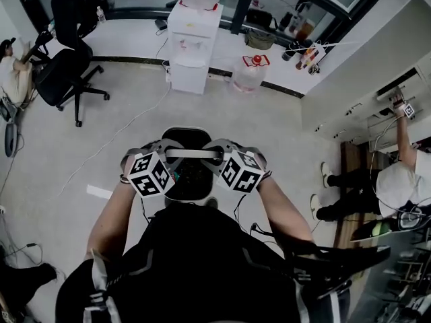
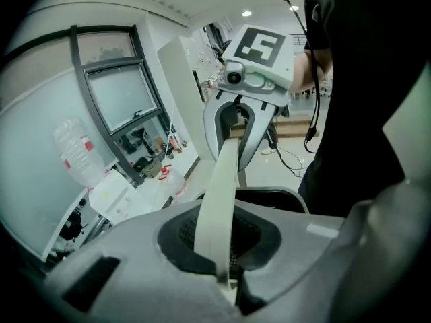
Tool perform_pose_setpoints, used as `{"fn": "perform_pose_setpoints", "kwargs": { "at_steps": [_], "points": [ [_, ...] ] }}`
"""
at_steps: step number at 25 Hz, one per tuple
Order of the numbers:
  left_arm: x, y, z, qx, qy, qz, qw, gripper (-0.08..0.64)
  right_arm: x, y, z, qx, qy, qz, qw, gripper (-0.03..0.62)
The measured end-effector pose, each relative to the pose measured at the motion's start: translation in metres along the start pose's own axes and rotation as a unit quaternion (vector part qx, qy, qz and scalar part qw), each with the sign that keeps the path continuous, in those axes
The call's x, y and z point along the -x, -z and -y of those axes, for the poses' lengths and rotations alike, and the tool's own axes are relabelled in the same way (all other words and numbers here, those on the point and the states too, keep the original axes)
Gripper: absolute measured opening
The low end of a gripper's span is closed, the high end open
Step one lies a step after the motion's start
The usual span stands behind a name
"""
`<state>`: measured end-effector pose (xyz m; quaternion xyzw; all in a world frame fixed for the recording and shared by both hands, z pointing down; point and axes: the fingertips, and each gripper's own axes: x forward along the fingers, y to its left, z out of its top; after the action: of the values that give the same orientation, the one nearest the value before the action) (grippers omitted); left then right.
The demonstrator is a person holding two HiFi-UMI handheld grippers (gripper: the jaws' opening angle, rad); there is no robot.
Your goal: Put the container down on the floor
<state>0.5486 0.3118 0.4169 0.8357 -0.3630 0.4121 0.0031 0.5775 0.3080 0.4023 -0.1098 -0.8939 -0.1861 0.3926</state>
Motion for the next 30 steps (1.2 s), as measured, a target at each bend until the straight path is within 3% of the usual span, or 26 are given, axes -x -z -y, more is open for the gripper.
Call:
{"fn": "perform_pose_setpoints", "kwargs": {
  "at_steps": [15,30],
  "points": [
    [0.069,0.08,-0.037,0.013,-0.041,0.001,0.9991,0.011,-0.069,-0.088,0.003,0.042,-0.008,0.006,0.999,0.071],
    [0.076,0.134,-0.105,0.05,-0.064,-0.019,0.9965,0.011,-0.127,-0.123,0.058,0.071,-0.031,0.011,0.997,0.071]
  ]
}}
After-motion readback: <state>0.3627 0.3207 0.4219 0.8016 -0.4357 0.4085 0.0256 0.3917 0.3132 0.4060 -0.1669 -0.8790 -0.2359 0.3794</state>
